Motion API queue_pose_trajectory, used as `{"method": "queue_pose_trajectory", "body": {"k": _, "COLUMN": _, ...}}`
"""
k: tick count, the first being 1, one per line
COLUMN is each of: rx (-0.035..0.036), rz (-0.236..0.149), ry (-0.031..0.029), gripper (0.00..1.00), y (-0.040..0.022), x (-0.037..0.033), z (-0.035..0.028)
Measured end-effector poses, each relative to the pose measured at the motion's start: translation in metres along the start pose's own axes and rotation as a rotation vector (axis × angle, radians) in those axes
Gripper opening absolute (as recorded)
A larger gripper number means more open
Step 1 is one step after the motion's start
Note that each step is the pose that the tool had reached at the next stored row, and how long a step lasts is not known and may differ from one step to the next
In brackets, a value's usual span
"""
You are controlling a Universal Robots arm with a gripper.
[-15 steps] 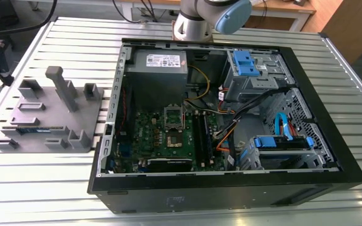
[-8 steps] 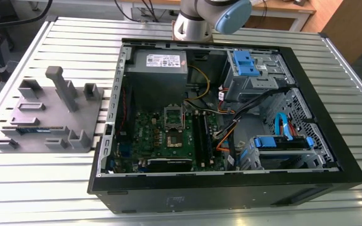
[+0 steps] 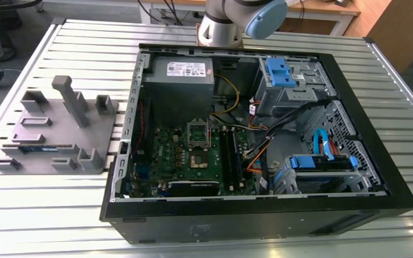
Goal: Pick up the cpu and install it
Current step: 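Pick up the cpu and move it towards the insertion slot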
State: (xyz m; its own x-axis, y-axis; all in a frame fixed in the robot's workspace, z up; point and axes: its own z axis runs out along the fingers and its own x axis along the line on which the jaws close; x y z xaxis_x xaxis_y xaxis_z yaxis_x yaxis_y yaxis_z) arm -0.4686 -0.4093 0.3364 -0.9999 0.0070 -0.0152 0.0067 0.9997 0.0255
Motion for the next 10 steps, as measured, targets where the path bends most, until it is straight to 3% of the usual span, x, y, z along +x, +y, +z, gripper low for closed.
{"method": "queue_pose_trajectory", "body": {"k": 3, "rx": -0.0001, "rz": 0.000, "ry": -0.0001, "gripper": 0.47, "y": 0.0001, "x": 0.0000, "z": -0.0040}}
{"method": "queue_pose_trajectory", "body": {"k": 10, "rx": 0.0000, "rz": 0.000, "ry": 0.0001, "gripper": 0.47, "y": 0.0002, "x": -0.0001, "z": -0.0057}}
